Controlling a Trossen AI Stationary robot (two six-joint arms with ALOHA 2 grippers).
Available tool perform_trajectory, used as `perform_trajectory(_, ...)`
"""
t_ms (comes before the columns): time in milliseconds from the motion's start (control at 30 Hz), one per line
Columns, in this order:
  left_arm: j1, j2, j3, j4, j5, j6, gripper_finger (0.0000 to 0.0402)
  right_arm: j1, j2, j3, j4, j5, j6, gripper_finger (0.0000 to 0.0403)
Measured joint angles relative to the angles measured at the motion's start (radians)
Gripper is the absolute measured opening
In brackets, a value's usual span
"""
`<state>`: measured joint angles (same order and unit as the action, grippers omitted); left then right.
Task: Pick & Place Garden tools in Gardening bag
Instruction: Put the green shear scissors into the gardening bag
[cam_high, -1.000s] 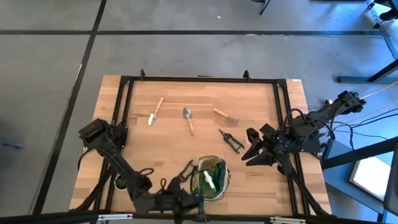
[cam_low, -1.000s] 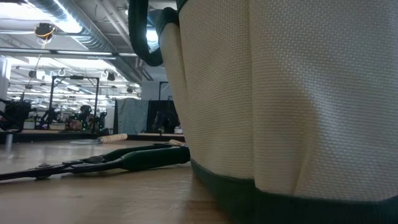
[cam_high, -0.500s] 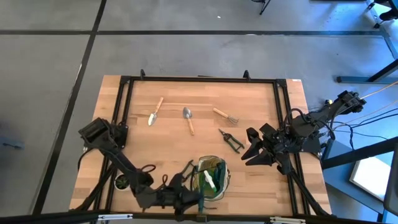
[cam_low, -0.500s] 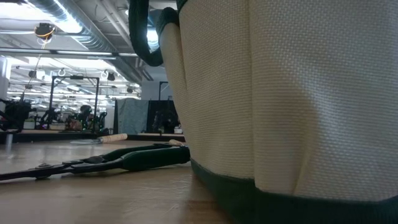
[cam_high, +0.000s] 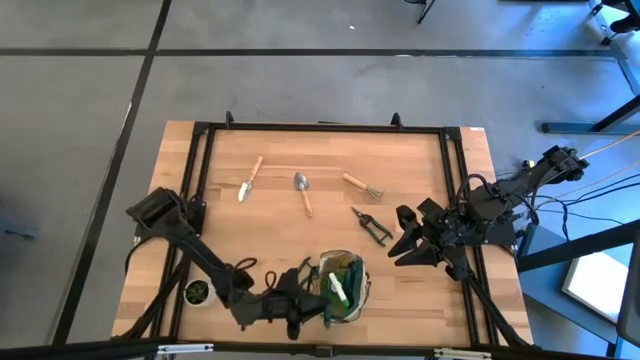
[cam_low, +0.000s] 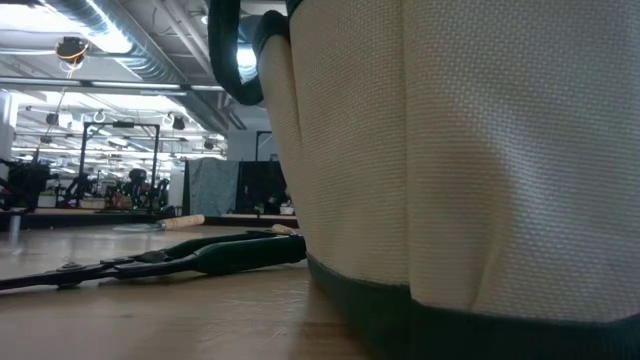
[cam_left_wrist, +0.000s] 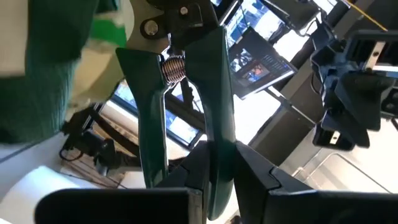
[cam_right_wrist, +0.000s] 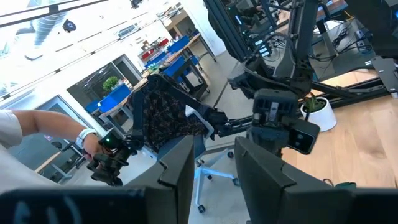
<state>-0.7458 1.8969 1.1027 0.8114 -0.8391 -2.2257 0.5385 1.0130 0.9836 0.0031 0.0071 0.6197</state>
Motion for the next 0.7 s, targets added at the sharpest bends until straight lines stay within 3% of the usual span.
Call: perform_trajectory(700,0.084,0.000,-0.136,-0.015,0.096,0.002,0.0038,0.000,0.000,0.000,0.001,0.000,0.027,0.0116)
